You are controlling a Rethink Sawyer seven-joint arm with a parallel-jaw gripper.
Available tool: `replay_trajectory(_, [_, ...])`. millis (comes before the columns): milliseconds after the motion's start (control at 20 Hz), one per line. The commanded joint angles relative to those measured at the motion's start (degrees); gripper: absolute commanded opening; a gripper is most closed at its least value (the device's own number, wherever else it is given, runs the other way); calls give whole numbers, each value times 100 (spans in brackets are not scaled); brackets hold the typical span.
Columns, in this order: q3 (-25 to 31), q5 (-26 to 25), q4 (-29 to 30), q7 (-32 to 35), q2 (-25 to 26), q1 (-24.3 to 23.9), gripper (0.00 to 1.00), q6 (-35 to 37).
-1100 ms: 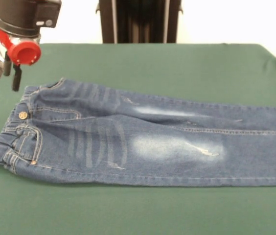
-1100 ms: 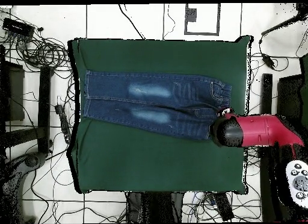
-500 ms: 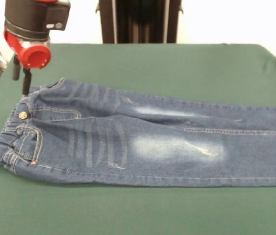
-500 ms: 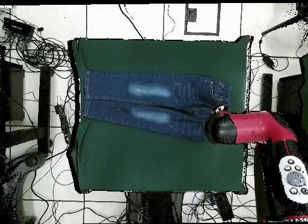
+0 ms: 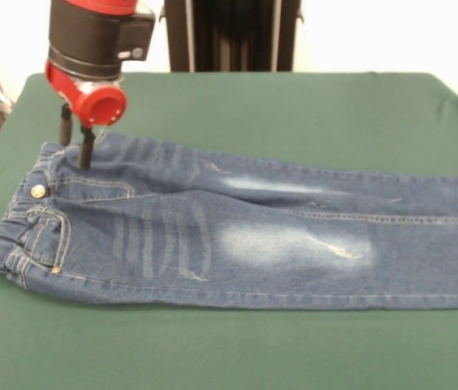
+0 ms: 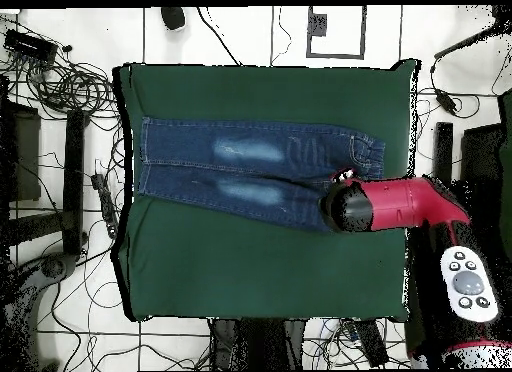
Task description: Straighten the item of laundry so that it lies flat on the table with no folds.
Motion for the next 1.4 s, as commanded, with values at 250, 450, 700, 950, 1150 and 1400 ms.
replay_trajectory(250, [529, 462, -98, -378, 542, 601, 100, 4])
replay_trajectory(450, [435, 449, -171, -261, 744, 670, 100, -138])
replay_trajectory(700, [279, 383, -260, -102, 1117, 747, 100, -387])
replay_trajectory(950, [84, 299, -368, 44, 1423, 867, 100, -465])
replay_trajectory(1150, [-16, 290, -370, 55, 1560, 900, 100, -531])
replay_trajectory(1400, [-81, 312, -342, -16, 1656, 821, 100, -635])
